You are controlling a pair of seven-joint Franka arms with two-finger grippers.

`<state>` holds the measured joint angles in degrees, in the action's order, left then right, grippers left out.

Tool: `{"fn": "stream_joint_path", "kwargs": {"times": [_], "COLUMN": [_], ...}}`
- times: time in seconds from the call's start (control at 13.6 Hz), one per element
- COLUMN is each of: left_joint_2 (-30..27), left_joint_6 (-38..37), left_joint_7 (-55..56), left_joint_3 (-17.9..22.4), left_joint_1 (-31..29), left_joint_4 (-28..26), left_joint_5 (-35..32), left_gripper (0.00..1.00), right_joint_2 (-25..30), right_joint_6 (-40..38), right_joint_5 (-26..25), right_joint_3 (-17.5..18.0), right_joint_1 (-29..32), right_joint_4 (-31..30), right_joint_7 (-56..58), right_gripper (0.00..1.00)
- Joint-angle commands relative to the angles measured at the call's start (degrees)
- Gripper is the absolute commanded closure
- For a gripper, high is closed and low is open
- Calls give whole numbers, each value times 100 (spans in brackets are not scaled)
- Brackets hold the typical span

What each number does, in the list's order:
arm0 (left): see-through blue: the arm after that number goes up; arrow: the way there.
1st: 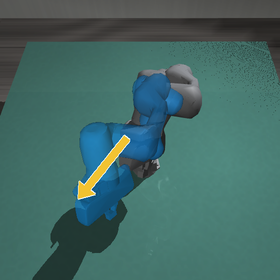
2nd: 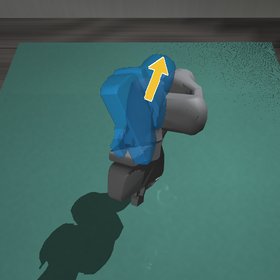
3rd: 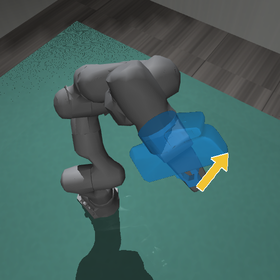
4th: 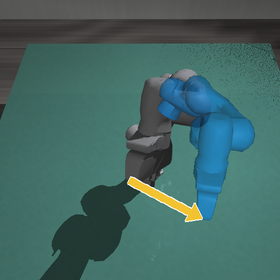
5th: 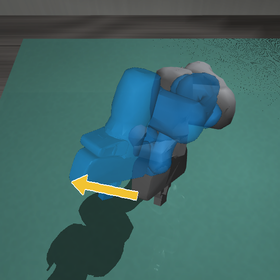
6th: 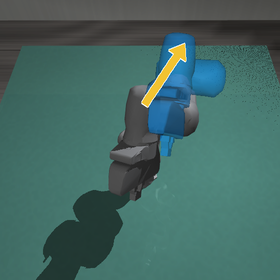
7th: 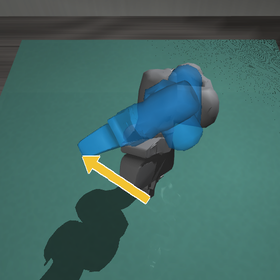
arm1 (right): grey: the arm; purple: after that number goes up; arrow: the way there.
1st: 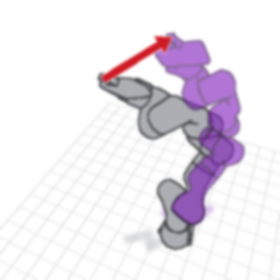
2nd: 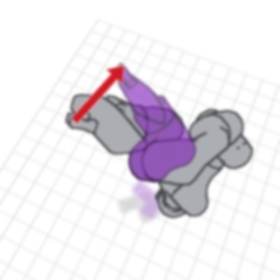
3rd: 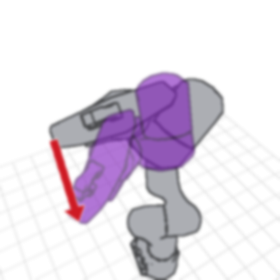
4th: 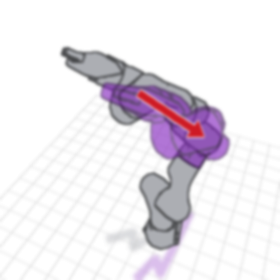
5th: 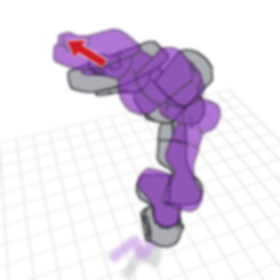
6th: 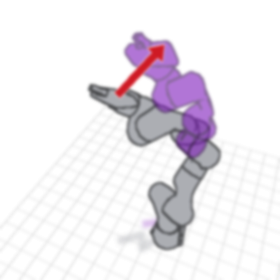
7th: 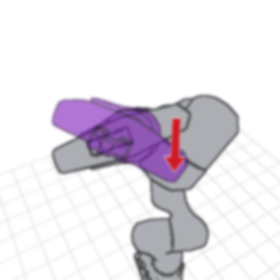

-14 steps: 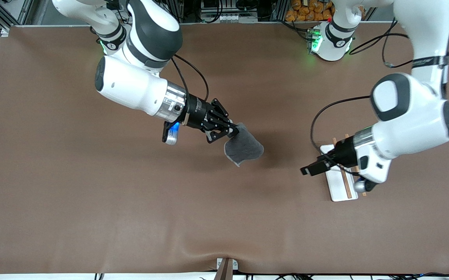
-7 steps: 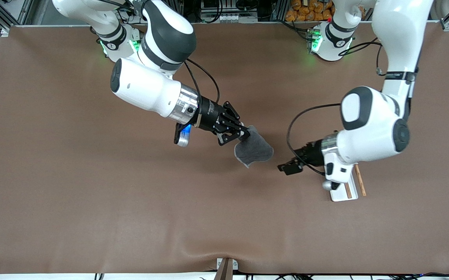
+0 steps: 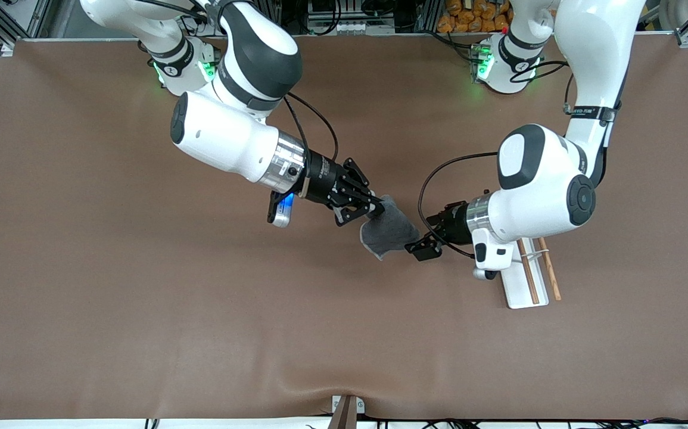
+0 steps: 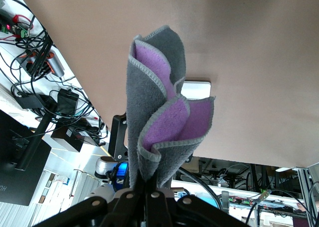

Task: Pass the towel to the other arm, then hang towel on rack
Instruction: 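Hold the towel with the right gripper while the left gripper grasps it, then open the right gripper and withdraw while the left gripper carries the towel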

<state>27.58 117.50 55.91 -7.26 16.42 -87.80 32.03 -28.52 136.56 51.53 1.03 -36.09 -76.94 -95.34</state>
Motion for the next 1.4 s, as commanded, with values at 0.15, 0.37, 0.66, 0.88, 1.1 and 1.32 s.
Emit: {"fn": "stream_joint_path", "kwargs": {"times": [0.15,0.37,0.66,0.88,1.1,1.32], "left_joint_2": [-103,-112,-226,-357,-367,-358], "left_joint_6": [-43,-43,-43,-209,-805,-1281], "left_joint_7": [87,34,8,-132,-1113,-2257], "left_joint_3": [-21,-13,-4,5,14,31], "left_joint_1": [37,-33,-113,-376,-989,-1623], "left_joint_4": [-62,-53,-9,-9,-18,-26], "left_joint_5": [110,101,58,-21,-30,-91], "left_gripper": [93,100,100,100,100,100], "right_joint_2": [-119,-119,-110,-84,-75,-58], "right_joint_6": [29,20,-24,-164,-427,-1347], "right_joint_5": [112,112,103,51,7,-623], "right_joint_3": [-68,-68,-77,-103,-121,-121], "right_joint_1": [-65,-47,23,93,268,716], "right_joint_4": [214,214,206,153,144,153], "right_joint_7": [-108,-108,-90,-91,-64,-11], "right_gripper": [100,100,98,0,0,0]}}
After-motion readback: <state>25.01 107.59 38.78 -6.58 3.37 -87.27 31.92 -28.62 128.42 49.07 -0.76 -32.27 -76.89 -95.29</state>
